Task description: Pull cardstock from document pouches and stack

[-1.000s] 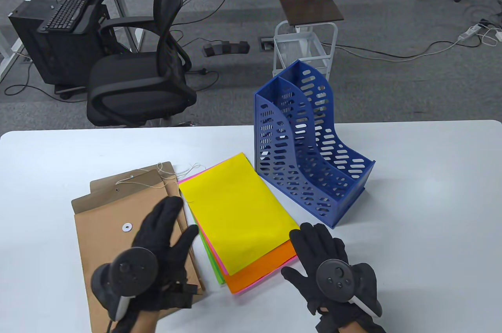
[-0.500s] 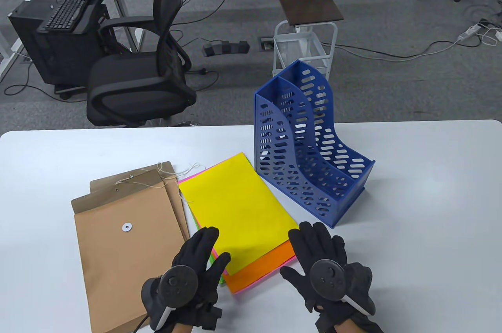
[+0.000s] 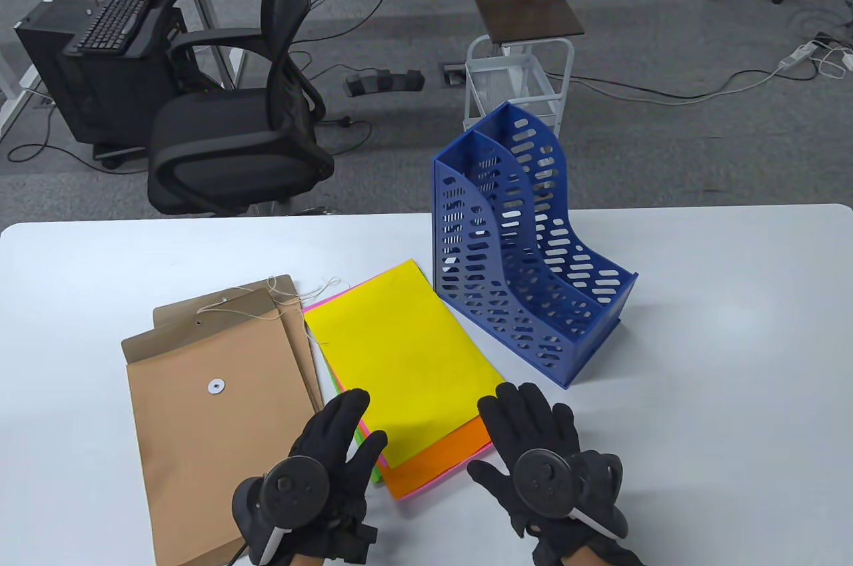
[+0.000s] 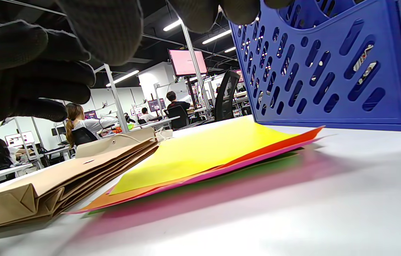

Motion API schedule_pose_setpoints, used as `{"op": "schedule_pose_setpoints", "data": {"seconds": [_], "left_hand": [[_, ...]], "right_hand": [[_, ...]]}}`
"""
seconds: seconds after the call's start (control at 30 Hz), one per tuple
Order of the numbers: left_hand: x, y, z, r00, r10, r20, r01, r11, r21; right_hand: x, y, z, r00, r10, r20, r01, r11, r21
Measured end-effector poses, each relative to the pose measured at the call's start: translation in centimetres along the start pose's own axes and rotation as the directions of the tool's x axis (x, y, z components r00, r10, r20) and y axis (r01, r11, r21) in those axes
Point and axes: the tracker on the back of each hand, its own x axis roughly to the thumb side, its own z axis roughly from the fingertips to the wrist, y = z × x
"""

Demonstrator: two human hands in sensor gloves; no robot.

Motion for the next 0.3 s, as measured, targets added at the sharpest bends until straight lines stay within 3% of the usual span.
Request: {"op": "schedule_pose_setpoints", "data": {"seconds": [0.3], "left_hand": [[0.43,-0.31,-0.16,1.000,-0.015,0.025,0.016,1.000,-0.026]], "right_hand": [[-0.07,0.22,-0.11,1.000,-0.007,-0.005,0.007,1.000,0.018]]}}
